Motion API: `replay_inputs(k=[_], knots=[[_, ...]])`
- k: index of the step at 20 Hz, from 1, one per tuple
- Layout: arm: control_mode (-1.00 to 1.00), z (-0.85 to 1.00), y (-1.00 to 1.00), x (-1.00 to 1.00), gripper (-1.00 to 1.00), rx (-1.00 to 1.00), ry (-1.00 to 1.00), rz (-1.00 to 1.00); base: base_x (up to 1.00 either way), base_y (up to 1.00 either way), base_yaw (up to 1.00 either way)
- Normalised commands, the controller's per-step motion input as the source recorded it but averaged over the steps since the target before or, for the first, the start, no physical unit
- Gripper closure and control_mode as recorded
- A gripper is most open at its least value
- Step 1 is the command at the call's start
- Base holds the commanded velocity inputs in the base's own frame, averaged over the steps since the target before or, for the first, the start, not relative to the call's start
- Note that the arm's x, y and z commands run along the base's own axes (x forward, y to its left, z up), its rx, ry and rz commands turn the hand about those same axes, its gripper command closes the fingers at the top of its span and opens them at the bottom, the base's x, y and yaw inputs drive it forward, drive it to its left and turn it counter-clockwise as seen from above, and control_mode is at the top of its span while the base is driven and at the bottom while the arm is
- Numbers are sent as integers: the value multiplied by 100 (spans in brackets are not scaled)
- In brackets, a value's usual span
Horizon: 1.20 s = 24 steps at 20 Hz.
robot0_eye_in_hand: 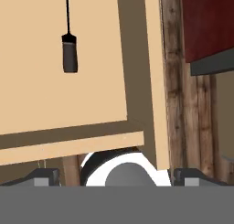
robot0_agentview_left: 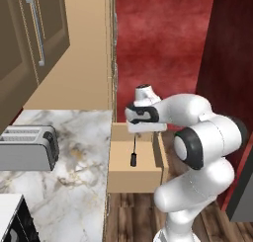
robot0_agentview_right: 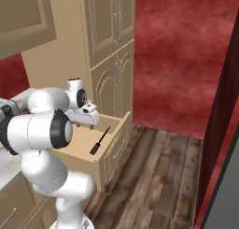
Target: Pick up the metallic utensils from the counter and place them in the open drawer. Make sure not to pick up any wooden utensils.
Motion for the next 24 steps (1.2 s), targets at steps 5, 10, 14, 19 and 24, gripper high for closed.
replay_inputs(k=[5, 10, 14, 19, 24], knots=[[-100, 100, 0, -92, -100, 0, 0, 0, 0, 0, 0], [-100, 92, 0, -100, -100, 0, -8, 0, 0, 0, 0], [-100, 61, 0, -100, -100, 1, -16, 0, 0, 0, 0], [-100, 1, -29, -63, -100, 17, -13, 7, 0, 0, 0], [-100, -19, -26, -6, -100, 0, 5, 6, 0, 0, 0]])
